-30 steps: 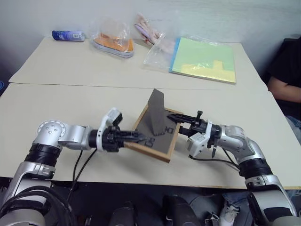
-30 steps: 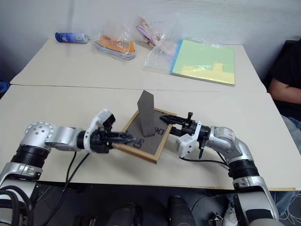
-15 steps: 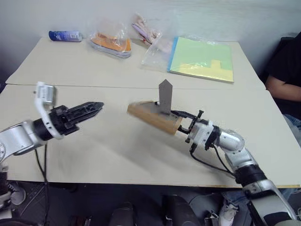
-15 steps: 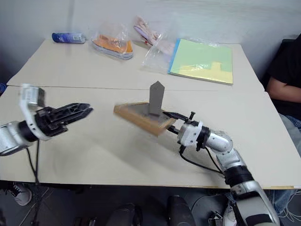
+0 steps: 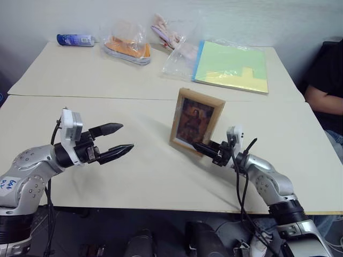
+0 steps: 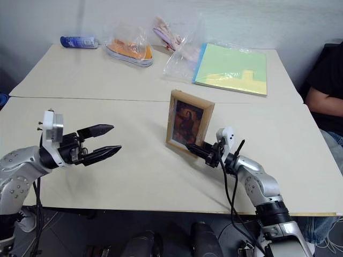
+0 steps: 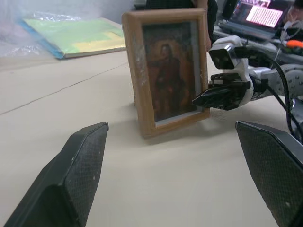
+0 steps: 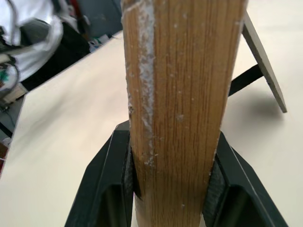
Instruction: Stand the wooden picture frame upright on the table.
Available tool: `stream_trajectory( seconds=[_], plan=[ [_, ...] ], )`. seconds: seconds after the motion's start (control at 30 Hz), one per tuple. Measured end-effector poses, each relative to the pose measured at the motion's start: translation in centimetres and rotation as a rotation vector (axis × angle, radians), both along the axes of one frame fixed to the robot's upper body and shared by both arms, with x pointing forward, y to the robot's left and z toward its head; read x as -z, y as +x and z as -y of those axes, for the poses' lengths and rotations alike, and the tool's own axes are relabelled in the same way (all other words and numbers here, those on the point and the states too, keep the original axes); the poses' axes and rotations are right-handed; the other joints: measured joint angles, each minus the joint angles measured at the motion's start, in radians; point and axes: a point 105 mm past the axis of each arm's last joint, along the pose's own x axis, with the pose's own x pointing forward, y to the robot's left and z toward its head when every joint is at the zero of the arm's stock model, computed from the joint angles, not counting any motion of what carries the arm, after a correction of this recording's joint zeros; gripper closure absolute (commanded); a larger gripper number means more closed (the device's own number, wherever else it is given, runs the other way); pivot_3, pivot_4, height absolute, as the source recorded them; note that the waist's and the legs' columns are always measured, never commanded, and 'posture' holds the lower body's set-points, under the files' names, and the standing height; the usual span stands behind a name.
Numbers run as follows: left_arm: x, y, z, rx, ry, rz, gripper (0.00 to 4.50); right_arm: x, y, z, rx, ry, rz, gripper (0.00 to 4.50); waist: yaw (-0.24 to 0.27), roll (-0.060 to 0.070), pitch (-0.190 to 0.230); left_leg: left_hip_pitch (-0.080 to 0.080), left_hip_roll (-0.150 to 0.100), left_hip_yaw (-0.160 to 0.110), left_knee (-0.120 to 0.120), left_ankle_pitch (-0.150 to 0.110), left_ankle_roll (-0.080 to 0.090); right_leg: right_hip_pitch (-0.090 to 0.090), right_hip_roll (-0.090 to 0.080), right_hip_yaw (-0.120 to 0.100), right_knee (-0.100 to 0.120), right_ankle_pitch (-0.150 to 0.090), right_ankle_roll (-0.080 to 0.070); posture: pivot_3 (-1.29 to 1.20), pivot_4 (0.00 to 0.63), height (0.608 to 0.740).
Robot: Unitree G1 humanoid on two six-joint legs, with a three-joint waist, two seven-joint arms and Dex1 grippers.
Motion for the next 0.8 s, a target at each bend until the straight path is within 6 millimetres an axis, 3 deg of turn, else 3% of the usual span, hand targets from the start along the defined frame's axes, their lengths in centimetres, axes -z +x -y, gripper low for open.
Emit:
stream_trajectory(
  seconds=[0.2, 0.33, 0.53, 0.67, 0.8],
  plan=[
    [1.4, 0.0, -0.2, 0.024, 0.089, 0.014, 0.0, 0.9, -0.1, 0.1, -0.005, -0.068, 0.049, 3.22, 0.001, 0.0, 0.0, 0.001, 0.0, 0.0, 0.0, 0.0, 0.001, 0.001, 0.0, 0.0, 0.001, 0.0, 0.0, 0.0, 0.15, 0.74],
    [2.2, -0.4, 0.0, 0.054, 0.146, 0.023, 0.0, 1.9, -0.1, 0.5, 0.008, -0.106, 0.018, 1.96, 0.001, 0.0, 0.0, 0.001, 0.0, 0.0, 0.0, 0.0, 0.001, 0.001, 0.0, 0.0, 0.001, 0.0, 0.0, 0.0, 0.15, 0.74],
    [4.0, -0.5, -1.2, 0.027, 0.219, 0.003, 0.0, 0.9, -1.6, 2.0, -0.039, -0.204, 0.131, 0.01, 0.005, 0.0, 0.0, 0.0, 0.0, 0.0, 0.0, -0.002, 0.002, 0.001, -0.001, -0.001, 0.0, 0.0, 0.0, 0.0, 0.15, 0.74],
    [6.3, -1.1, -3.5, -0.052, 0.299, -0.036, 0.0, 0.7, -4.6, 6.0, -0.094, -0.401, 0.257, 0.01, 0.005, 0.0, 0.0, 0.0, 0.0, 0.0, 0.0, -0.003, 0.004, 0.002, -0.001, -0.001, -0.003, 0.0, 0.0, 0.0, 0.15, 0.74],
    [7.7, -2.2, -4.9, -0.095, 0.348, -0.049, 0.0, -0.2, -6.5, 8.1, -0.141, -0.526, 0.448, 0.01, 0.0, 0.0, 0.0, 0.003, 0.0, 0.001, -0.001, -0.003, 0.003, 0.004, -0.001, -0.001, -0.007, 0.001, 0.001, 0.0, 0.15, 0.74]
  ],
)
